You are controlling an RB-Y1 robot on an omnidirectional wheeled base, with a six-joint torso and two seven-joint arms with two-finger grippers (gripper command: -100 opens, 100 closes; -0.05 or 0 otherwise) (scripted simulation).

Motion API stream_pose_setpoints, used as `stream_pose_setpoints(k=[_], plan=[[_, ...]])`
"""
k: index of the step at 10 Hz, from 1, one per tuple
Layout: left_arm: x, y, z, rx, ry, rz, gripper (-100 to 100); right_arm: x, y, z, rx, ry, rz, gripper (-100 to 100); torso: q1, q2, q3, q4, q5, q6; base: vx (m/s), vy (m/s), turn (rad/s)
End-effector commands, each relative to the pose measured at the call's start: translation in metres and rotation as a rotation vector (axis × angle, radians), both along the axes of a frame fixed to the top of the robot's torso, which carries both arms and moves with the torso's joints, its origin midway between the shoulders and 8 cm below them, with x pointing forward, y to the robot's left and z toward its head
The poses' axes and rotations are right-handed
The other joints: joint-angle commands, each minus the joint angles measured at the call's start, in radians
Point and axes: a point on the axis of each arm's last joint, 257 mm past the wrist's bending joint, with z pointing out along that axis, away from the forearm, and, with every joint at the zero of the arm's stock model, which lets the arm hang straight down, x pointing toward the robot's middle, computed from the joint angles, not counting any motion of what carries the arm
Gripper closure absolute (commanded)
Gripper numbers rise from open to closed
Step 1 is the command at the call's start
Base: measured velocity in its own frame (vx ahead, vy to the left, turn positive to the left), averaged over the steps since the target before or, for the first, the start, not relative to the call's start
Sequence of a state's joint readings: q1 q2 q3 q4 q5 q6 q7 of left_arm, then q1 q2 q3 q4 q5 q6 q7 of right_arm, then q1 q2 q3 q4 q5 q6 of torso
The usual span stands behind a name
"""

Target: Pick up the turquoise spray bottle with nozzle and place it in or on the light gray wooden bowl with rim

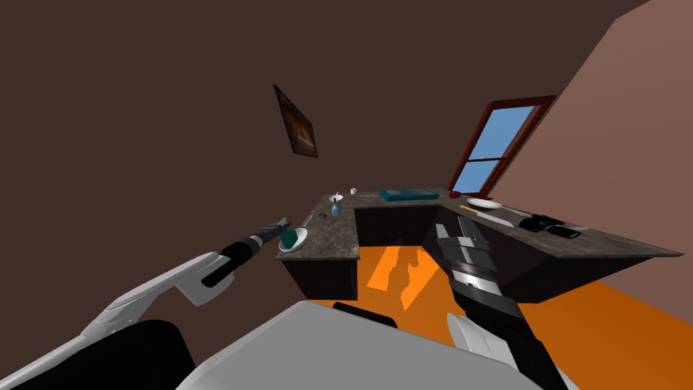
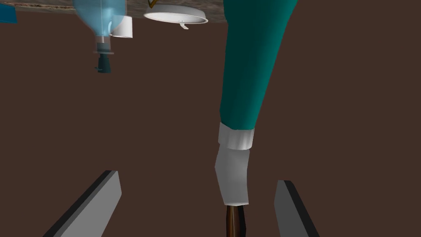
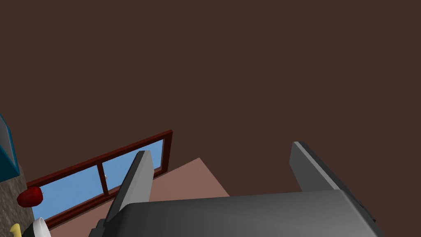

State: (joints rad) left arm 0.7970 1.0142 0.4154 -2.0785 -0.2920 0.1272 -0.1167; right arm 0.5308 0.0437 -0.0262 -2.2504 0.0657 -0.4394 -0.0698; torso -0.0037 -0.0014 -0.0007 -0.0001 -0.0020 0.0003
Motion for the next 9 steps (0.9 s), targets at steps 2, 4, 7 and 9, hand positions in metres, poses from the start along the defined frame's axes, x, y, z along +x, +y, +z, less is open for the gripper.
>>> stream_pose_setpoints(k=[2, 4, 7, 9], plan=[[0.0017, -0.0114, 0.0133, -0.007, 0.003, -0.020, -100, 0.0000, 0.0000, 0.0000, 0.000, 0.000, 0.000, 0, 0.000, 0.000, 0.000, 0.000, 0.000, 0.000, 0.032, 0.021, 0.066], [0.0012, -0.0092, 0.0106, -0.006, 0.002, -0.016, 0, 0.0000, 0.0000, 0.0000, 0.000, 0.000, 0.000, 0, -0.001, 0.001, 0.000, 0.000, 0.000, 0.000, 0.007, 0.003, 0.003], [0.0011, -0.0092, 0.0105, -0.006, 0.002, -0.016, 0, 0.0000, 0.0001, 0.0000, 0.000, 0.000, 0.000, 0, -0.001, 0.002, 0.001, 0.000, 0.000, 0.000, 0.000, 0.000, 0.000], [0.0011, -0.0092, 0.0105, -0.006, 0.002, -0.016, 0, 0.0000, 0.0001, 0.0000, 0.000, 0.000, 0.000, 0, -0.001, 0.002, 0.001, 0.000, 0.000, 0.000, 0.000, 0.000, 0.000]])
